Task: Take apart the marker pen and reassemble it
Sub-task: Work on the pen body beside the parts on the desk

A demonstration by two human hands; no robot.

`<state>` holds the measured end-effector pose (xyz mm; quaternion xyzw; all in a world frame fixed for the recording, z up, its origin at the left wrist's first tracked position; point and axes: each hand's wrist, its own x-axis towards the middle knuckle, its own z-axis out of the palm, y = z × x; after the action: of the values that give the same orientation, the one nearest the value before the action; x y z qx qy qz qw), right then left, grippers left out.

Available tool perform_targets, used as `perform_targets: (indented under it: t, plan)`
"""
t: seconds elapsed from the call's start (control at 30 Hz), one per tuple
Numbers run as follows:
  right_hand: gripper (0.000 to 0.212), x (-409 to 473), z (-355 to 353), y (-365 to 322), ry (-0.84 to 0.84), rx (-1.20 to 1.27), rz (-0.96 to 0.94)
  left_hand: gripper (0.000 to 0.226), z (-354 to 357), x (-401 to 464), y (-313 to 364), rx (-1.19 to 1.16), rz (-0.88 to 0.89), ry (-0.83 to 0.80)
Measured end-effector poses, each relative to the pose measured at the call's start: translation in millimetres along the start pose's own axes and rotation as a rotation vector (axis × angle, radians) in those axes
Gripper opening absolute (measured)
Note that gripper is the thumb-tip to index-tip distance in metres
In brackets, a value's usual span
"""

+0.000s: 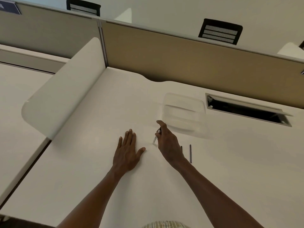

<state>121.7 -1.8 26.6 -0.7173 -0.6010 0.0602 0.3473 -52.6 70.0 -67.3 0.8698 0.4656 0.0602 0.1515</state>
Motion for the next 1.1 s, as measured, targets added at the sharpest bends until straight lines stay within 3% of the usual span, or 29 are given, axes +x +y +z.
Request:
perform_targets:
  t: [0.17, 0.43, 1.1]
  plan:
    - [0.052, 8, -1, 0, 0.06, 0.032, 0.021, 0.088, 0, 0, 0, 0.011, -0.001, -0.005]
    - [0.05, 2, 9, 9, -0.073, -0.041, -0.028, 0.086, 0, 0, 0, 0.011, -0.001, 0.0]
    - [0.056, 5, 7, 8, -0.044, -0.01, 0.013, 0.085, -3, -1, 2, 0.014, 0.003, 0.004]
